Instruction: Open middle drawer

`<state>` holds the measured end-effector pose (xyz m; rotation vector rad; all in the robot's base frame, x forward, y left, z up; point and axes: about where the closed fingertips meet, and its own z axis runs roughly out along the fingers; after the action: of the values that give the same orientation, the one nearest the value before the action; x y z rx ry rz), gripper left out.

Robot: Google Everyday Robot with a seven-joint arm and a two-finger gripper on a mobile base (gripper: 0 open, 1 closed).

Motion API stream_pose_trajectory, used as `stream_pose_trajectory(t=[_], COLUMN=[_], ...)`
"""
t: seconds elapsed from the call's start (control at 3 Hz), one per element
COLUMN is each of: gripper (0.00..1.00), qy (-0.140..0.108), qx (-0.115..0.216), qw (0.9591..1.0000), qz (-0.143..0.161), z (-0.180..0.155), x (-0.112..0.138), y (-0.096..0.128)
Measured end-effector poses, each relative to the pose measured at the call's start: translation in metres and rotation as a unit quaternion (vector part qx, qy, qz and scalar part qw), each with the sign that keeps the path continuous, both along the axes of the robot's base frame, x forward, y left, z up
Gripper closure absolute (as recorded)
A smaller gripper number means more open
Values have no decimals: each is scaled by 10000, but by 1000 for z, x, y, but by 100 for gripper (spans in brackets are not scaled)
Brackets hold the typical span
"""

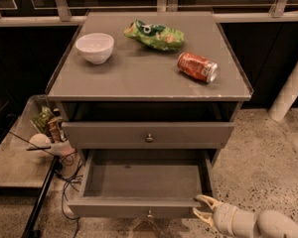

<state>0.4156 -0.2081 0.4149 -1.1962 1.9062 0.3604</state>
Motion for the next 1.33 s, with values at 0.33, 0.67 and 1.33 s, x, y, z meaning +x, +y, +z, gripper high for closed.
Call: stream_pose_trajectory(t=[0.33,0.67,1.33], gripper=[100,100,100], qy=[0,69,65], qx=[0,50,-44], qw=[10000,9999,9999], qz=[1,90,88], z=[5,4,8], x=[0,-7,-12], y=[0,-1,-14])
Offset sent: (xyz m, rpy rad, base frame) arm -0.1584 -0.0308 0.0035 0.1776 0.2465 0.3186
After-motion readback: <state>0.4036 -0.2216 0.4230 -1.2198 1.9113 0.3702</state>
